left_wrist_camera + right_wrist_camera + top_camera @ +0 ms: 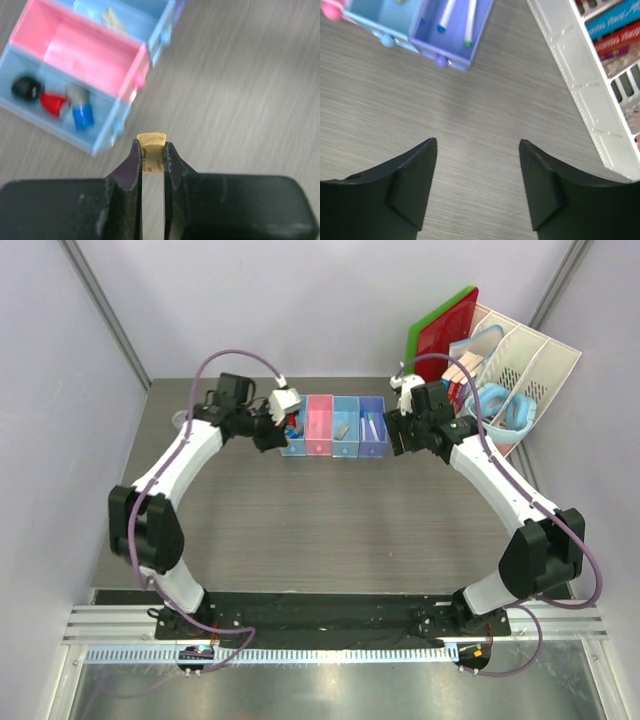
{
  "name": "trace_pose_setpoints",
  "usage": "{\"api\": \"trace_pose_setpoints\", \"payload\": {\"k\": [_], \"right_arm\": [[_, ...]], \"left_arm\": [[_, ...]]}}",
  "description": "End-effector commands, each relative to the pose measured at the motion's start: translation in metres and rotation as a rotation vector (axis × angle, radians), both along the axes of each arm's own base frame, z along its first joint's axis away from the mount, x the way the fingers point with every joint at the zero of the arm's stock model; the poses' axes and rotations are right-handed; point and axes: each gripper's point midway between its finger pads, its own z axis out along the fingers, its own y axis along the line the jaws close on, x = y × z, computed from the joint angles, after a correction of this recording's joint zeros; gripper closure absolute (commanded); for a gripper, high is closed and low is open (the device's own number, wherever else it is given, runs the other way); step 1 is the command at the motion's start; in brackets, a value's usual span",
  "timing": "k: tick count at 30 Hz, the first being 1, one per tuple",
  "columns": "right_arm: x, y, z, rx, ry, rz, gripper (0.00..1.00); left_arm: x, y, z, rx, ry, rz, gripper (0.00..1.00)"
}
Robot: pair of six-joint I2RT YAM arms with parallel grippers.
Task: Sort the stationery into containers
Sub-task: Place the stationery in the storage box.
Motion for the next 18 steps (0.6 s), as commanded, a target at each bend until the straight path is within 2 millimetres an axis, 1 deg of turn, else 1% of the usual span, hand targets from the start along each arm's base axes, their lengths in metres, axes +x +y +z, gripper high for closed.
{"api": "trace_pose_setpoints", "payload": {"k": [1,2,3,4,5,6,7,8,9,10,11,12,13,14,15,16,18], "right_arm": [[-0.009,-0.014,0.001,-0.025,-0.065,-0.027,0.25],[-0.012,-0.016,-0.002,-0.032,-0.058,-0.023,0.21],[-0.016,-0.017,-0.004,-0.038,-0.056,-0.018,0.18],[-0.023,-0.021,-0.010,-0.052,-0.048,-0.006,0.17],[-0.026,-0.022,-0.011,-0.057,-0.046,-0.001,0.13],[-0.028,-0.023,-0.013,-0.061,-0.045,0.005,0.10],[-0.034,-0.025,-0.015,-0.069,-0.043,0.016,0.06],[-0.037,-0.026,-0.016,-0.072,-0.043,0.025,0.04],[-0.040,-0.026,-0.017,-0.068,-0.042,0.035,0.02],[-0.045,-0.029,-0.019,-0.075,-0.043,0.045,0.00],[-0.048,-0.030,-0.020,-0.075,-0.041,0.051,0.00],[-0.050,-0.029,-0.020,-0.069,-0.043,0.063,0.01],[-0.054,-0.030,-0.024,-0.074,-0.031,0.067,0.00],[-0.055,-0.031,-0.022,-0.075,-0.039,0.069,0.00],[-0.056,-0.032,-0.022,-0.073,-0.040,0.069,0.00],[-0.058,-0.032,-0.022,-0.073,-0.039,0.070,0.00],[-0.059,-0.033,-0.016,-0.067,-0.054,0.070,0.00]], "left_arm": [[0.053,-0.073,0.033,-0.184,-0.054,0.053,1.00],[0.056,-0.089,0.029,-0.185,-0.045,0.045,1.00],[0.071,-0.103,0.027,-0.201,-0.046,0.055,1.00],[0.075,-0.113,0.021,-0.202,-0.041,0.045,1.00],[0.076,-0.128,0.017,-0.204,-0.038,0.030,1.00],[0.089,-0.139,0.008,-0.205,-0.040,0.041,1.00],[0.091,-0.148,0.005,-0.205,-0.040,0.032,1.00],[0.094,-0.162,0.015,-0.220,-0.069,0.016,1.00],[0.100,-0.170,-0.005,-0.211,-0.042,0.021,1.00],[0.103,-0.177,-0.007,-0.215,-0.043,0.022,1.00],[0.107,-0.189,0.002,-0.233,-0.063,0.011,1.00],[0.111,-0.194,-0.014,-0.224,-0.043,0.019,1.00],[0.112,-0.199,-0.017,-0.230,-0.034,0.019,1.00],[0.116,-0.206,-0.011,-0.240,-0.052,0.019,1.00],[0.120,-0.207,-0.014,-0.231,-0.063,0.035,1.00],[0.122,-0.210,-0.028,-0.217,-0.050,0.040,1.00],[0.128,-0.212,-0.035,-0.199,-0.068,0.063,1.00]]}}
